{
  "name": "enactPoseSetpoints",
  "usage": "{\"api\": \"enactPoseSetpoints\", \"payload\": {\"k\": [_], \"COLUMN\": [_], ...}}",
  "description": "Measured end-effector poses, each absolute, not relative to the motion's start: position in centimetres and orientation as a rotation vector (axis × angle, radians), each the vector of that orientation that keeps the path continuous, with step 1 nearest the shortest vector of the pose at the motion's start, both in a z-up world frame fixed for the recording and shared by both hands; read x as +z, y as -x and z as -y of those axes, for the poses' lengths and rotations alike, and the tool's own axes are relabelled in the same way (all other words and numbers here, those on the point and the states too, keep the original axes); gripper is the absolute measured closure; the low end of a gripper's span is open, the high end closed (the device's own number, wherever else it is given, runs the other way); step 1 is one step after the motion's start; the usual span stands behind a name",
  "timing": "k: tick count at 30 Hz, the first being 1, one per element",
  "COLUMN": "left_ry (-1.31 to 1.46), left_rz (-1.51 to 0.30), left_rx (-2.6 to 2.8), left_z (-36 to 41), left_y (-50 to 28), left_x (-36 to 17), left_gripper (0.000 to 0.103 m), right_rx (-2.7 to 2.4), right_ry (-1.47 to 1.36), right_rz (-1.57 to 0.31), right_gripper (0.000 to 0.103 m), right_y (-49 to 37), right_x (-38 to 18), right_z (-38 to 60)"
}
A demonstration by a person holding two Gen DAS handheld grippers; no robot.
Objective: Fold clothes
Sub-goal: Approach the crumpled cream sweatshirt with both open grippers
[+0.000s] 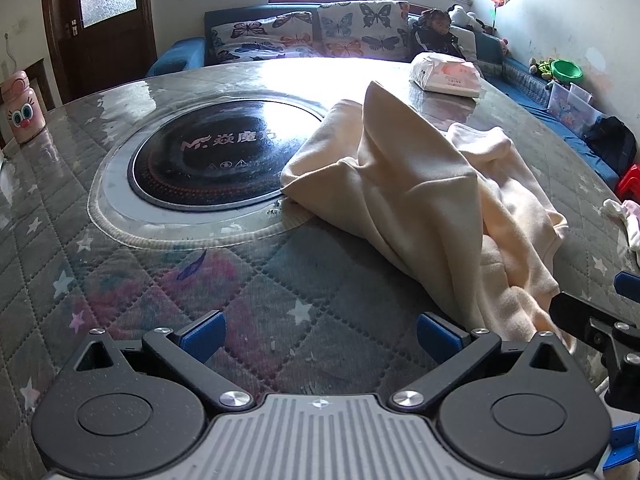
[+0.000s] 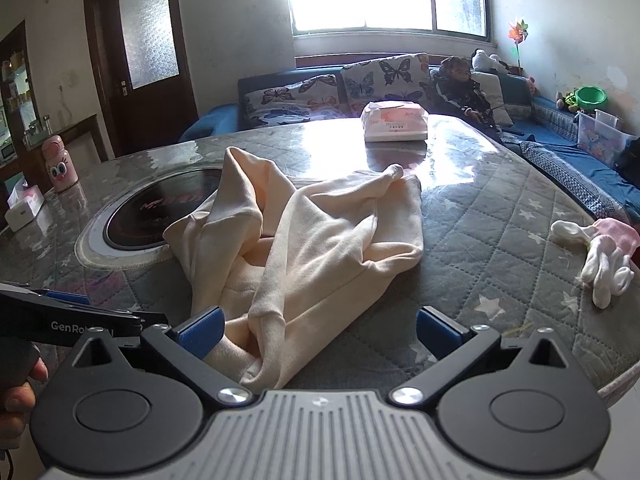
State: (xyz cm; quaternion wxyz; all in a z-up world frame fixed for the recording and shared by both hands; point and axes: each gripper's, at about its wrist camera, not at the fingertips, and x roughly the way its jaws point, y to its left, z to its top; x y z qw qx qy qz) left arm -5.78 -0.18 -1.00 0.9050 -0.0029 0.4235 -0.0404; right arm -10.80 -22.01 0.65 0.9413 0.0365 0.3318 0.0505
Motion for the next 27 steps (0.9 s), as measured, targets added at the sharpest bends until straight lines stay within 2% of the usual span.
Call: {"api": "enactPoseSetpoints", "payload": {"k": [19,27], "left_ry": [-0.001,-0.014], "left_rz": [-0.887,-0.878], "left_rx": [-0.094,-0.098], "left_z": [0.3,0.6], "left_y": [3.9,3.0], "left_x": [-1.0,-0.6], "left_gripper": [0.0,0.0], "right_rx": [0.125,0.131], "right_ry": [-0.069,-0.069], "right_rz": [-0.688,-0.685], "right_gripper": [0.001,0.005], "right_y": [9.2,8.4], "right_x": [0.6,0.7], "right_z": [21.6,21.6]}}
